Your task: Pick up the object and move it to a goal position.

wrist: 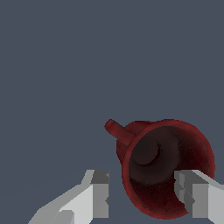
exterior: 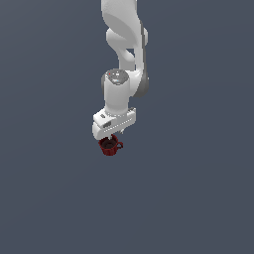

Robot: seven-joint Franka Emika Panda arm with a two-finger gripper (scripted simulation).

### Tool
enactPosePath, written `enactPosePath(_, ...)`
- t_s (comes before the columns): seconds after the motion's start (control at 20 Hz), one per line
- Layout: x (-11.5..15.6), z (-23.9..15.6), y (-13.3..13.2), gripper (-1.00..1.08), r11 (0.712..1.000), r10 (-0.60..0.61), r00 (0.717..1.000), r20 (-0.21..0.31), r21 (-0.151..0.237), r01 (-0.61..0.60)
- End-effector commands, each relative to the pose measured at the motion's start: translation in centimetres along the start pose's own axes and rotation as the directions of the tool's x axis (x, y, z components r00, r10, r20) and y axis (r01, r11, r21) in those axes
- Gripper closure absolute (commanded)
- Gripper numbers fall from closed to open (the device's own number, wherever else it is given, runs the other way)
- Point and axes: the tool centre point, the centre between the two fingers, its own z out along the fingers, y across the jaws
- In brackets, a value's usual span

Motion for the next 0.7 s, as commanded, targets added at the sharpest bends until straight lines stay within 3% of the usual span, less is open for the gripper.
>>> enactPosePath(0.0,-0.50,0.34,-0.12,-0.20,0.999,-0.048,0.999,-0.001,-0.005,0.048)
enactPosePath(0.65,-1.33,1.00,-0.34,-0.20,0.993,-0.121,0.993,-0.002,-0.012,0.121)
